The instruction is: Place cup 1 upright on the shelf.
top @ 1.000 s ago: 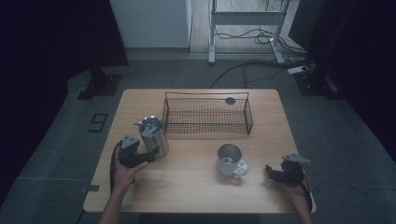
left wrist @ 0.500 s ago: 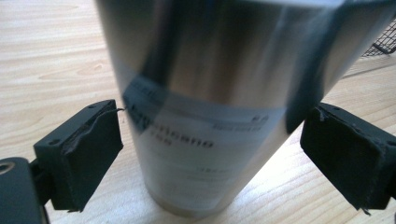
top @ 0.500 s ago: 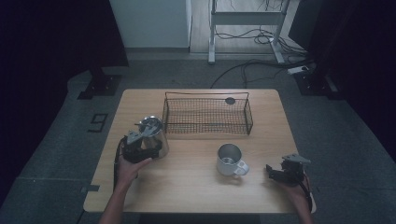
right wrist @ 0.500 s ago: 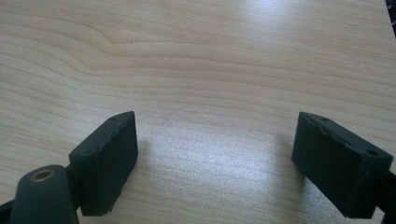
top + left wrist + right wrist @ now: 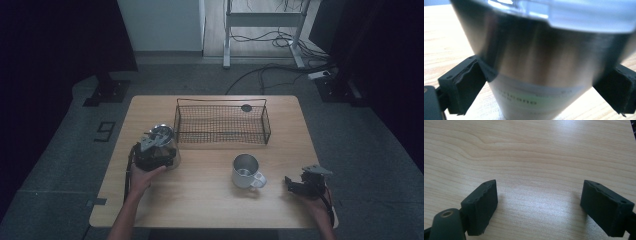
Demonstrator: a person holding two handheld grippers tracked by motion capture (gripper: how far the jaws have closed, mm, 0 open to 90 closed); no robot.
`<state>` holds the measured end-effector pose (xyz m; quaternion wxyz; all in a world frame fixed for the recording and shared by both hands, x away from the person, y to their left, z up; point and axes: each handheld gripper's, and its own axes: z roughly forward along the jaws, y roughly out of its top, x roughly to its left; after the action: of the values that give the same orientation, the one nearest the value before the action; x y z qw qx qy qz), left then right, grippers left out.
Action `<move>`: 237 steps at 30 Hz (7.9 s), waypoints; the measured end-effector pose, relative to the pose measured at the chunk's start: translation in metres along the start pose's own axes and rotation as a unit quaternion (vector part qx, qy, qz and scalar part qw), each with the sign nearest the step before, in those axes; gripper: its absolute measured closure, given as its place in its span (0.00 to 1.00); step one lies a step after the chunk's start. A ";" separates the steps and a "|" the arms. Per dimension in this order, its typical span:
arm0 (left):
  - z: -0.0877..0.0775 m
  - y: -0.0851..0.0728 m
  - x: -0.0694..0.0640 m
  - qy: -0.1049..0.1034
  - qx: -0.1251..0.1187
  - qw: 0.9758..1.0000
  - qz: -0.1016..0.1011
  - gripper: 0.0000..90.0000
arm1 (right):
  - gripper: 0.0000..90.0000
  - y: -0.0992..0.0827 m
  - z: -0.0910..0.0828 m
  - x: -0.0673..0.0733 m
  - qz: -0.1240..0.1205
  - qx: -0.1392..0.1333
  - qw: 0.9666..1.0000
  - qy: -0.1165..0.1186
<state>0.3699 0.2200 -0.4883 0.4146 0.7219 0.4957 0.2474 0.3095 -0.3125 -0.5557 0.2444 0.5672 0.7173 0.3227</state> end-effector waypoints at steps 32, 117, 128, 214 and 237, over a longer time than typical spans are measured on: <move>0.010 0.004 -0.002 0.009 0.001 1.000 0.015 0.04 | 0.16 0.000 0.000 0.000 0.000 0.000 1.000 0.000; -0.024 0.041 -0.014 -0.005 -0.034 0.999 0.010 0.04 | 0.16 0.001 0.001 0.000 0.002 0.000 1.000 -0.002; -0.029 0.057 -0.019 -0.007 -0.044 0.999 0.012 0.04 | 0.16 0.001 0.001 0.000 0.003 -0.001 1.000 -0.003; 0.004 0.131 -0.039 -0.018 -0.038 0.999 0.015 0.04 | 0.16 0.000 0.001 0.000 0.002 -0.001 1.000 -0.004; 0.018 0.147 -0.041 -0.018 -0.033 0.999 0.018 0.04 | 0.16 0.000 0.001 0.000 0.003 -0.001 1.000 -0.005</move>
<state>0.4428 0.1519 -0.3715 0.4424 0.7208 0.4667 0.2584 0.3103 -0.3123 -0.5558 0.2477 0.5707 0.7137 0.3217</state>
